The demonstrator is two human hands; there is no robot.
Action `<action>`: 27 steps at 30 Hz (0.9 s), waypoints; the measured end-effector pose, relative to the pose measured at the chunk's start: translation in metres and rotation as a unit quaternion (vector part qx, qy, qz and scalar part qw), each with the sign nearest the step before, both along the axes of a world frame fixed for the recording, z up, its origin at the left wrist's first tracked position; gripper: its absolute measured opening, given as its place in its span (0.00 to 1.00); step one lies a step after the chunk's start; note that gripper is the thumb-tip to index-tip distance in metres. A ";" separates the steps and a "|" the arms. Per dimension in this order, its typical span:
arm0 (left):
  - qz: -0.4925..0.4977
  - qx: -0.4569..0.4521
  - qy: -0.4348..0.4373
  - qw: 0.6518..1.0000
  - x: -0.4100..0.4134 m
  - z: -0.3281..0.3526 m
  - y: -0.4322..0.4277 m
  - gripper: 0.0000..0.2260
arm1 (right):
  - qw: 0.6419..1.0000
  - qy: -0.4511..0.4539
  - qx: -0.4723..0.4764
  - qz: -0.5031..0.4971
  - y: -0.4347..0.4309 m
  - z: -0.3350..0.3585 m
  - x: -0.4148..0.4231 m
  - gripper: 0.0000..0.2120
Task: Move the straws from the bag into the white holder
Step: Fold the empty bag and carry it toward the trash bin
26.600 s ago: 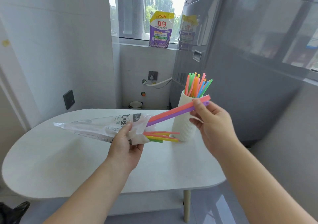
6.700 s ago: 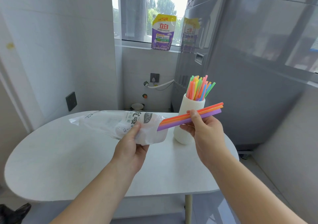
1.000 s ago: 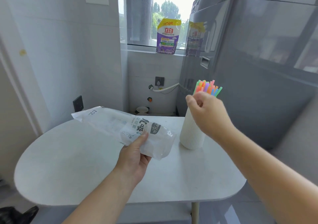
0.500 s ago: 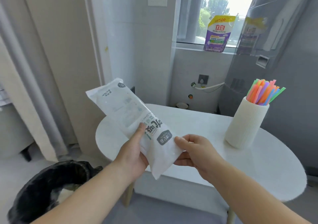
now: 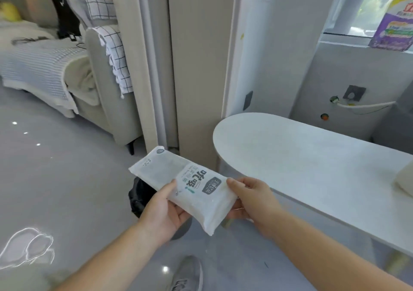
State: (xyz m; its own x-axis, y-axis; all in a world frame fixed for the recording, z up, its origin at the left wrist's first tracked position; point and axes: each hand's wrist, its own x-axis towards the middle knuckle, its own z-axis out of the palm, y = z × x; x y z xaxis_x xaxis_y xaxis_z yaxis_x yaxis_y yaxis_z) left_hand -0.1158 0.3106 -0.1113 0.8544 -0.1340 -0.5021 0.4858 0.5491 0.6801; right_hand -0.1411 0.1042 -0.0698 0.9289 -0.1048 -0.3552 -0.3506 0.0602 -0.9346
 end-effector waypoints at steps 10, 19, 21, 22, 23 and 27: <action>-0.056 0.061 0.110 0.990 0.011 -0.040 0.015 0.12 | 0.992 0.105 -0.033 -0.067 0.039 -0.060 0.046 0.13; -0.112 0.059 0.128 0.984 0.017 -0.057 0.002 0.14 | 0.986 0.113 -0.045 -0.119 0.030 -0.079 0.055 0.17; -0.108 0.058 0.135 0.983 0.018 -0.059 -0.002 0.14 | 0.985 0.115 -0.056 -0.120 0.028 -0.081 0.056 0.17; -0.105 0.059 0.138 0.983 0.018 -0.059 -0.004 0.14 | 0.985 0.114 -0.057 -0.115 0.028 -0.082 0.056 0.17; -0.108 0.061 0.144 0.982 0.018 -0.058 -0.006 0.14 | 0.986 0.119 -0.057 -0.104 0.030 -0.081 0.056 0.17; -0.134 0.083 0.196 0.968 0.017 -0.054 -0.013 0.23 | 0.987 0.131 -0.066 -0.061 0.034 -0.079 0.061 0.22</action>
State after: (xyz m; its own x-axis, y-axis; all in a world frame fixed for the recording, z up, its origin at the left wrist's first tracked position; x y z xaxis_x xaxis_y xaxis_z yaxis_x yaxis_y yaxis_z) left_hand -0.0993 0.2980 -0.1652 0.5401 -0.2140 -0.8140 0.8338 0.2672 0.4830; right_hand -0.0803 0.1378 -0.1491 0.7840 -0.2718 -0.5580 -0.5795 0.0017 -0.8150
